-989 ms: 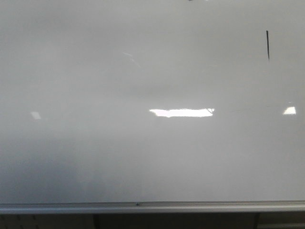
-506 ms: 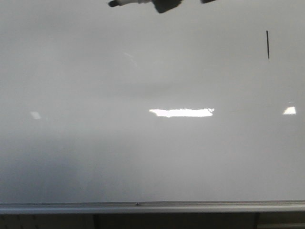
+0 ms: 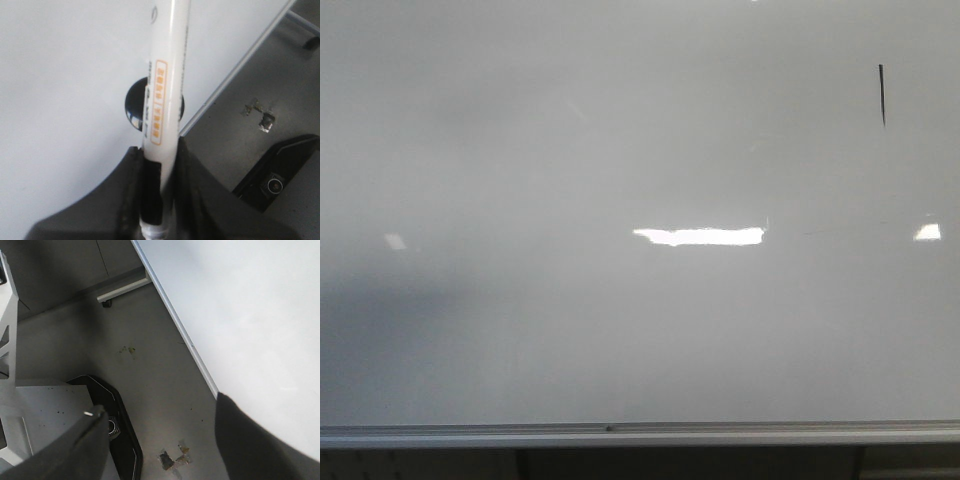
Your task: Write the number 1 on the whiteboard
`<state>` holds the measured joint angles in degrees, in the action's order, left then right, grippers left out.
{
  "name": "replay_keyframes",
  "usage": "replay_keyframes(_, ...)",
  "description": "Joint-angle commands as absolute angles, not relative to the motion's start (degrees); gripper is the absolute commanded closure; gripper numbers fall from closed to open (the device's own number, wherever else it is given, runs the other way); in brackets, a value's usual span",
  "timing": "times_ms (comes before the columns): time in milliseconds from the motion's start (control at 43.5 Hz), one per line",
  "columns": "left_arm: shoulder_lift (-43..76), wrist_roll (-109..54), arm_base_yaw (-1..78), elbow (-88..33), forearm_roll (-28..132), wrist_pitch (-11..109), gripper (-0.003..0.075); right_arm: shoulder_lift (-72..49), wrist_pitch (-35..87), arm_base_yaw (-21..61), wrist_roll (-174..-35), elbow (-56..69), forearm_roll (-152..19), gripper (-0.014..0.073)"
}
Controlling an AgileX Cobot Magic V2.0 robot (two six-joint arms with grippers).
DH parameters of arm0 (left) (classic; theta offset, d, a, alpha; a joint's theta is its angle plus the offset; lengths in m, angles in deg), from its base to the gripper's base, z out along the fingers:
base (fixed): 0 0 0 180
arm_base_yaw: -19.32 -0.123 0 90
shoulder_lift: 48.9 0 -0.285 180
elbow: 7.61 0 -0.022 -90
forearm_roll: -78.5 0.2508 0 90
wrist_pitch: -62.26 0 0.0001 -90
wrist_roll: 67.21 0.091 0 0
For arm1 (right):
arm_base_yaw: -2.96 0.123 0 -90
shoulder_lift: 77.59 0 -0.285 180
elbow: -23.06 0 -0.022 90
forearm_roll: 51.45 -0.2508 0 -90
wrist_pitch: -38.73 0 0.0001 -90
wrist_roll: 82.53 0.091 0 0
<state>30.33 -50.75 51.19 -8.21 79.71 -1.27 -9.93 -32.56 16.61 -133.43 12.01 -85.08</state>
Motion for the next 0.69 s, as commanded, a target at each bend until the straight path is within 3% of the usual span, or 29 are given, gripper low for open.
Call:
replay_keyframes(0, 25.24, -53.38, 46.13, -12.28, 79.64, 5.88, 0.071, -10.91, -33.78, 16.28, -133.51, 13.91, -87.62, 0.0106)
replay_keyframes(322, 22.35, -61.77, 32.04, -25.6, 78.5, 19.23, 0.071, -10.91, -33.76, 16.28, -133.51, 13.91, -87.62, 0.0106)
replay_keyframes(667, 24.79, -61.76, 29.49, -34.18, 67.39, 44.63, 0.071, -10.91, -31.9, 16.28, -133.51, 13.91, -87.62, 0.0106)
